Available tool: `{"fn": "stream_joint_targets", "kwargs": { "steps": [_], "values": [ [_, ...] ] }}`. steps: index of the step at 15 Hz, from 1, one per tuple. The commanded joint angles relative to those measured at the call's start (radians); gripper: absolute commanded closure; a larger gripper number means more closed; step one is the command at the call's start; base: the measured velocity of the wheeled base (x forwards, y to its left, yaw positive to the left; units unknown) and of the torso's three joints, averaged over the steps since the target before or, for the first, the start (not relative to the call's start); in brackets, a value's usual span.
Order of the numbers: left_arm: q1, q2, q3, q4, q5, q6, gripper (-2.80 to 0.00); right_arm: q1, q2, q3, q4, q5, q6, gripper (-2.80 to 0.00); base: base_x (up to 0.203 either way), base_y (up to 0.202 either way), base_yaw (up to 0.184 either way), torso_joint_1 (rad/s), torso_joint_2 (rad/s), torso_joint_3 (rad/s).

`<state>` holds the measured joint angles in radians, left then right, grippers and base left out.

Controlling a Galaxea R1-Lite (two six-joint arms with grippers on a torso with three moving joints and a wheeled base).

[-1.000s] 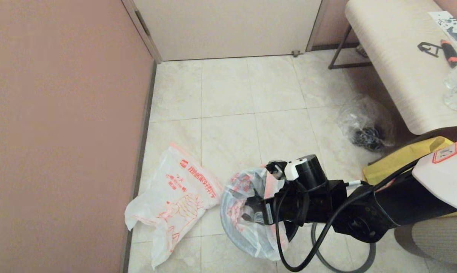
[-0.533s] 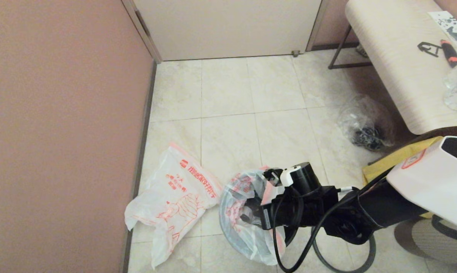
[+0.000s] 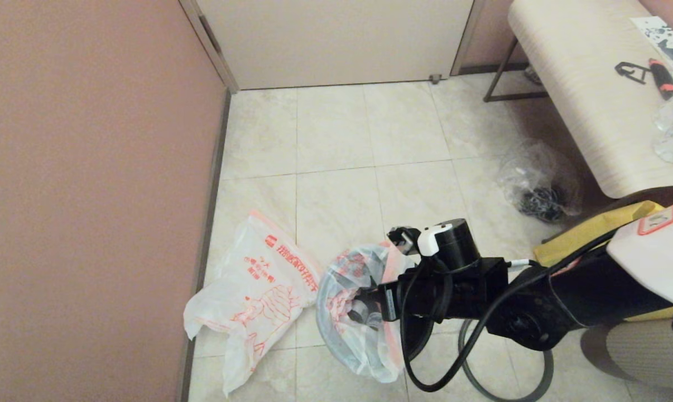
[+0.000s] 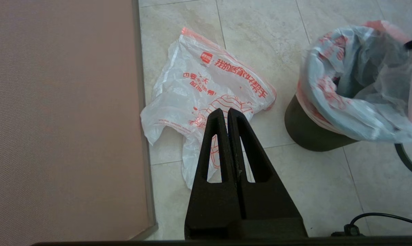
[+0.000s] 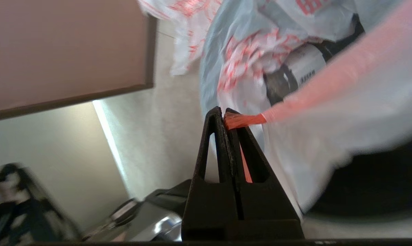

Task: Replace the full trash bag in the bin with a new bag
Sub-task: Place the trash bag on the floor

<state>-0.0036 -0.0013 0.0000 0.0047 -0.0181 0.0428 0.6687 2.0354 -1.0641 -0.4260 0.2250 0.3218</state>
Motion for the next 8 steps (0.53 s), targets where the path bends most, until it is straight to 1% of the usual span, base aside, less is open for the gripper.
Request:
{"fn": "stream_joint_targets", "kwargs": {
  "steps": [1, 3, 6, 8],
  "values": [
    [0.001, 0.001, 0.0, 0.0, 0.0, 0.0, 0.0, -0.005, -0.089, 0.034, 0.0, 0.011, 0.006, 0.0, 0.0, 0.0, 0.0, 0.0, 0.0, 0.0],
    [0.001, 0.001, 0.0, 0.0, 0.0, 0.0, 0.0, -0.013, -0.082, 0.049, 0.001, 0.019, 0.005, 0.0, 0.0, 0.0, 0.0, 0.0, 0.0, 0.0],
    [0.001, 0.001, 0.0, 0.0, 0.0, 0.0, 0.0, -0.039, 0.03, 0.035, -0.005, 0.016, -0.031, 0.0, 0.0, 0.0, 0.0, 0.0, 0.0, 0.0],
    [0.001, 0.0, 0.0, 0.0, 0.0, 0.0, 0.0, -0.042, 0.118, -0.034, -0.009, 0.013, -0.043, 0.0, 0.0, 0.0, 0.0, 0.0, 0.0, 0.0]
  ]
}}
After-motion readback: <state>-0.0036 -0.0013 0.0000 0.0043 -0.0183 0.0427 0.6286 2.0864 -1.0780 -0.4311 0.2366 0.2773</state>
